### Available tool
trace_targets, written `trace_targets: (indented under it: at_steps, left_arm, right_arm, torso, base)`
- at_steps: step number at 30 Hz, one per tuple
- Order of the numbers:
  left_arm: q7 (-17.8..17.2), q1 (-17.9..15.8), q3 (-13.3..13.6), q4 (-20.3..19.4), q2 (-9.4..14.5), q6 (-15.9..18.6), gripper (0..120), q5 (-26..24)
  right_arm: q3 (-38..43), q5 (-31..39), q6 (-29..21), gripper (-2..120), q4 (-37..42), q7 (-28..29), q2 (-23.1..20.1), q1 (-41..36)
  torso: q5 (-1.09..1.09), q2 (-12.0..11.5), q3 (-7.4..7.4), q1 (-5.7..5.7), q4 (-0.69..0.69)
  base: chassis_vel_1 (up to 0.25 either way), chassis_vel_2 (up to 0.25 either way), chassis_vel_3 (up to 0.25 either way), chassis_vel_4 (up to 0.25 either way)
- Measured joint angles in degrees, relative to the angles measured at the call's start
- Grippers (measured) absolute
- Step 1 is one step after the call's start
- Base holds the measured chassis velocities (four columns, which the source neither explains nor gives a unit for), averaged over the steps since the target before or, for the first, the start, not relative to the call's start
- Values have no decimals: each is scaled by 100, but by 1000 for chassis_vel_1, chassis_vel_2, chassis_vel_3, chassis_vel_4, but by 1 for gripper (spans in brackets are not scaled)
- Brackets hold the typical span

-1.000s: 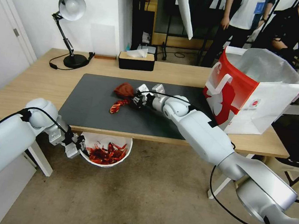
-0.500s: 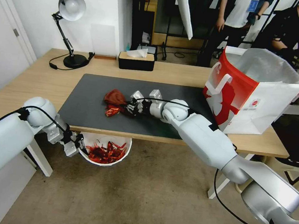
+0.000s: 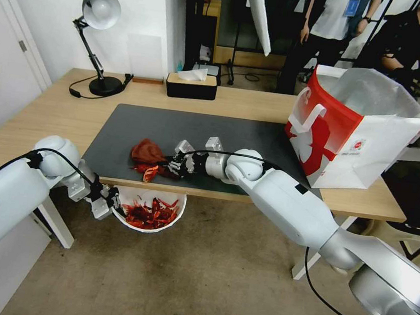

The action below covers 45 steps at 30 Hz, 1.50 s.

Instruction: Sweep shrimp from table into container with towel, then put container into takeout bag.

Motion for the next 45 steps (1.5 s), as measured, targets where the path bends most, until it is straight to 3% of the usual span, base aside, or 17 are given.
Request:
trace_targets:
  at_steps: [33,42,45]
  left_arm:
    - [-2,96,-48,-57,75,6,0,-2]
    - [-2,135,-54,-91,65,9,0,7]
    - [-2,145,-55,-114,75,13,0,8]
  right_arm:
    - [-194,259,-140,8,1136,-86,-622,-435]
    - [205,758,-117,8,1344,96,-668,-606]
    - [492,1215,-84,8,1426,446,-667,-701]
  torso:
    - [-1,0,1,1,0]
    - [-1,0,1,1,0]
    - [-1,0,1,1,0]
  base:
    - [0,0,0,0]
    - [0,0,0,0]
    - [0,0,0,0]
